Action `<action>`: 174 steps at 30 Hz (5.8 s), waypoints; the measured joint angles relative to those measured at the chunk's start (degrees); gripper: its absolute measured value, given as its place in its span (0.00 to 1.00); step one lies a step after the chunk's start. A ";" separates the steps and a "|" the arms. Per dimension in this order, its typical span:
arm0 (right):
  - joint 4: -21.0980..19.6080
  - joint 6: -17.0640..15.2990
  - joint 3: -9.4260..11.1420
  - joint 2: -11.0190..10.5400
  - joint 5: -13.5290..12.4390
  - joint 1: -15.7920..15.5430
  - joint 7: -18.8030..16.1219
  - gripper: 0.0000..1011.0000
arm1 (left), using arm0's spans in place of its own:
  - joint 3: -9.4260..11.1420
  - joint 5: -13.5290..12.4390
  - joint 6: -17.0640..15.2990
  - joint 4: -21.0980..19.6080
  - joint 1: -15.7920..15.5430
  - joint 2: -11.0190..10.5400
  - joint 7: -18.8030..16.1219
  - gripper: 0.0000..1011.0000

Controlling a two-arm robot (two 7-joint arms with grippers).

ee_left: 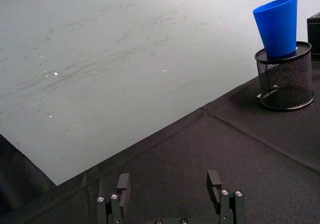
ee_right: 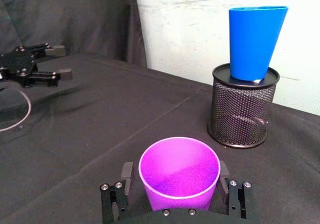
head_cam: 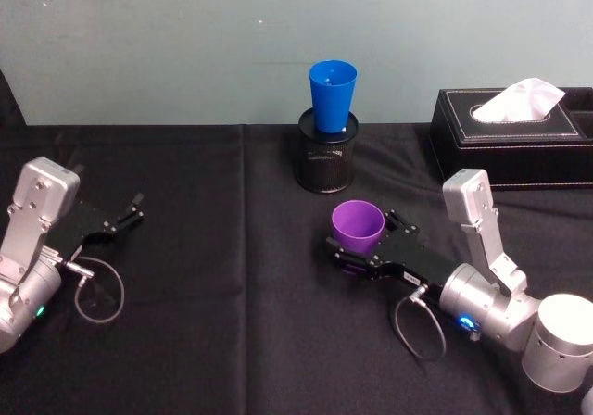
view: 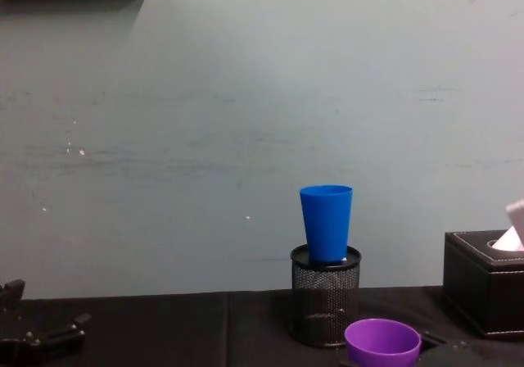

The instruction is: Pick up one cup with a gripper and tap it against the other cup.

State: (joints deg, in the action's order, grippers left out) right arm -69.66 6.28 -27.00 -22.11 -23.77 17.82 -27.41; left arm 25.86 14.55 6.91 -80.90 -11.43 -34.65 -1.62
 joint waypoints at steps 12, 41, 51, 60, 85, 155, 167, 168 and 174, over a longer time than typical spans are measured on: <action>1.08 0.18 1.06 2.01 1.23 0.33 0.00 0.84 | 0.00 0.00 0.00 0.00 0.00 0.00 0.00 0.99; -13.95 -3.30 7.48 -0.85 0.27 -4.63 1.28 0.73 | 0.00 0.00 0.00 0.00 0.00 0.00 0.00 0.99; -13.89 -3.27 7.43 -0.85 0.33 -4.58 1.34 0.73 | 0.00 0.00 0.00 0.00 0.00 0.00 0.00 0.99; -13.88 -3.26 7.43 -0.85 0.36 -4.58 1.36 0.73 | 0.00 0.00 0.00 0.00 0.00 0.00 0.00 0.99; -13.88 -3.27 7.43 -0.85 0.36 -4.59 1.35 0.73 | 0.00 0.00 0.00 0.00 0.00 0.00 0.00 0.99; -13.88 -3.27 7.43 -0.85 0.36 -4.58 1.35 0.73 | 0.00 0.00 0.00 0.00 0.00 0.00 0.00 0.99; -13.88 -3.27 7.43 -0.85 0.36 -4.58 1.35 0.73 | 0.00 0.00 0.00 0.00 0.00 0.00 0.00 0.99; -13.88 -3.27 7.43 -0.85 0.36 -4.59 1.35 0.73 | 0.00 0.00 0.00 0.00 0.00 0.00 0.00 0.99; -13.88 -3.27 7.43 -0.85 0.36 -4.59 1.35 0.73 | 0.00 0.00 0.00 0.00 0.00 0.00 0.00 0.99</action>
State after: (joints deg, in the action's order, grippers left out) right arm -83.54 3.02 -19.57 -22.96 -23.41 13.23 -26.05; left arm 25.86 14.55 6.91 -80.90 -11.43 -34.64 -1.62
